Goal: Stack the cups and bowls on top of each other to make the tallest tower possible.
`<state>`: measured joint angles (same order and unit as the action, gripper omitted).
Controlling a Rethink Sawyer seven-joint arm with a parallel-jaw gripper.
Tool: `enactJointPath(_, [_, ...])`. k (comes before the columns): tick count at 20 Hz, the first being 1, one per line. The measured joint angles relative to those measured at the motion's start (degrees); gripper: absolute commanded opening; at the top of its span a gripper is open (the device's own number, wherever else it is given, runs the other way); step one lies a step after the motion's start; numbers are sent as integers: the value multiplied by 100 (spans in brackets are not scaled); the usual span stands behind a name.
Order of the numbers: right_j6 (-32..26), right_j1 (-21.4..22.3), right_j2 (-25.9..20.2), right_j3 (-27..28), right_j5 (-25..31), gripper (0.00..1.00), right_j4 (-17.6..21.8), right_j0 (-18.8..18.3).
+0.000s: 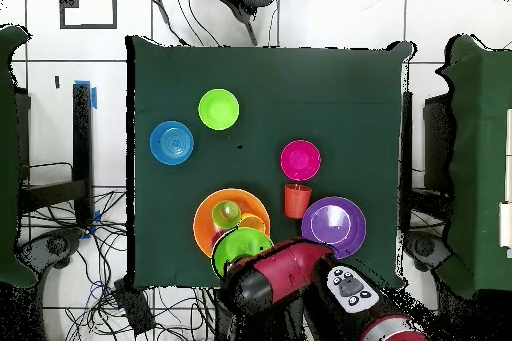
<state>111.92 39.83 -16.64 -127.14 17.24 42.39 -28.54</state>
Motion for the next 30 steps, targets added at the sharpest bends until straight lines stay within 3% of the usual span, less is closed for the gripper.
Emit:
enactJointPath(19, [0, 79, 226, 29, -26, 0, 0, 99])
enactJointPath(24, [0, 309, 275, 28, -396, 0, 0, 113])
enactJointPath(30, [1, 611, 330, 26, -1394, 0, 1, 138])
